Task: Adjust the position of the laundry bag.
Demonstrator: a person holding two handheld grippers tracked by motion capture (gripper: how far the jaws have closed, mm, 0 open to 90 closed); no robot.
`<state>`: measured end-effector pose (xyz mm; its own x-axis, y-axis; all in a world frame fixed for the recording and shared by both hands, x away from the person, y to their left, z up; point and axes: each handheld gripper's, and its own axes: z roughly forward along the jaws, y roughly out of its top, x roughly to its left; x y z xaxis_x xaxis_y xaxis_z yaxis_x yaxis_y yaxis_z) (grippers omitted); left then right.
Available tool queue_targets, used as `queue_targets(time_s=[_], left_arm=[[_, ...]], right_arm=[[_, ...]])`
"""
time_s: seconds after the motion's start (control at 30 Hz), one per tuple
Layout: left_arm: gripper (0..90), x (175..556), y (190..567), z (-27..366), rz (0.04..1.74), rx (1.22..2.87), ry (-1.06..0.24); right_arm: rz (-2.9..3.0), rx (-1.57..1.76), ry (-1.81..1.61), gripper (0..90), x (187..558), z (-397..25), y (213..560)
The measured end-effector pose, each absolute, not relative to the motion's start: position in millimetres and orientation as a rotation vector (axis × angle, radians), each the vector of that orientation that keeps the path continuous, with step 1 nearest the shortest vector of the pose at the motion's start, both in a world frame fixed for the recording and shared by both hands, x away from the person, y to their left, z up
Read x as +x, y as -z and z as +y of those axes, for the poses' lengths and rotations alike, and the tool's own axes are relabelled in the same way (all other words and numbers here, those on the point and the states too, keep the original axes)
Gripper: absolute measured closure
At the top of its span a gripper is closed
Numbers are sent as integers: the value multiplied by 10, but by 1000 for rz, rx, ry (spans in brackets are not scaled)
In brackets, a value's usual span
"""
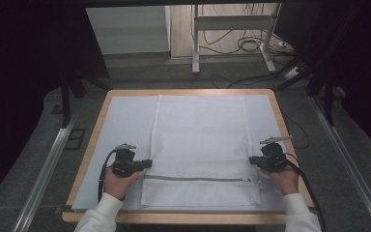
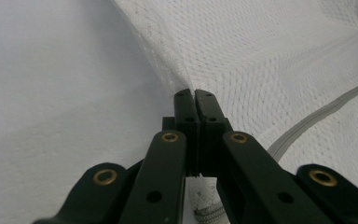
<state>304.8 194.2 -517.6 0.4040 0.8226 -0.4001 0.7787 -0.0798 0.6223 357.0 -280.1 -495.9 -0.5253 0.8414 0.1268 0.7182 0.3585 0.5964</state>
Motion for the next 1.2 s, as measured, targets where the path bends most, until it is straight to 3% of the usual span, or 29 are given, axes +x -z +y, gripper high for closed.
queue_targets(time_s=[1.2], left_arm=[[897,3016,5208,2189,1421,1832,-89]], right_arm=[[2459,1342,-897,868,3566,-2522,5009]])
